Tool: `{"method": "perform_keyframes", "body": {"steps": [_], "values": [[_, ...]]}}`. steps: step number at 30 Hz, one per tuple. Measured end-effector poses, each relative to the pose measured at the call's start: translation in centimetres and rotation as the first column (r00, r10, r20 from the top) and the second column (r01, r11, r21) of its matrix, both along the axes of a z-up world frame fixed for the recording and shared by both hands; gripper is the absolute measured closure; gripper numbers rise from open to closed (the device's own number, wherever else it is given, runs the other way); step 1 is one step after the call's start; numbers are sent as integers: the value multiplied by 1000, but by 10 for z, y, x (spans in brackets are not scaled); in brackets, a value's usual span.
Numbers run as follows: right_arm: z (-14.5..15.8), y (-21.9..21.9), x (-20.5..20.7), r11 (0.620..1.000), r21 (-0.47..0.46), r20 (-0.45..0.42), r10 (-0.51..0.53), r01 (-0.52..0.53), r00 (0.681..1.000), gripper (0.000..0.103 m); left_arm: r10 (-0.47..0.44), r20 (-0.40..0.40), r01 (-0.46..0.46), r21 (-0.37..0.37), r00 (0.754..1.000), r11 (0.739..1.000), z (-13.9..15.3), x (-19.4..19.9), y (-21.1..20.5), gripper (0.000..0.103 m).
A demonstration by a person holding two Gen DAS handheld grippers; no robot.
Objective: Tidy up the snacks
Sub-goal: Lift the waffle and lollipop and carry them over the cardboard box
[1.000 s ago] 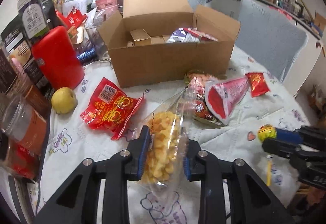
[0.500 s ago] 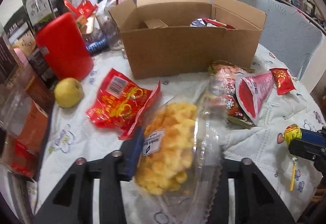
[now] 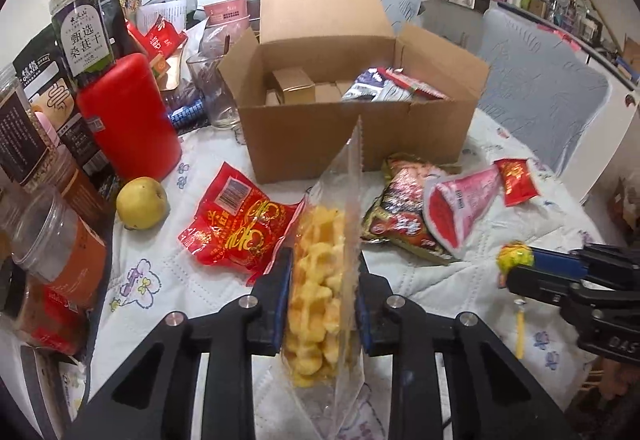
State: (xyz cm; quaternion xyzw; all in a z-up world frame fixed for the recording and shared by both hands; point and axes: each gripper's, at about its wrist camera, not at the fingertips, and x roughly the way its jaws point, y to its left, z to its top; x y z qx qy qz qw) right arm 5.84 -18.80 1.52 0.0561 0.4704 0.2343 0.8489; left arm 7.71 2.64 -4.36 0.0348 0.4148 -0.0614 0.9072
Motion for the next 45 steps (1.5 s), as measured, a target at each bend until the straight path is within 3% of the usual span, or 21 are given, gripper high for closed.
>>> {"method": "perform_keyframes", "body": {"steps": [15,25,37,45], "values": [[35,8,3,999,12,107,40,-41,994,78,-27,96,33,-65,995,997,42,-10,-5,77],[73,7,20,998,7,225,59,-62,973,78,-62,212,77,-61,975,995,82,0,-19,77],[117,10,64,996,16,335,76,-87,939,78,-83,307,108,-64,948,992,122,47,-26,77],[128,16,112,997,-3,373,72,-76,925,78,-111,324,133,-45,940,990,129,98,-34,77]]}}
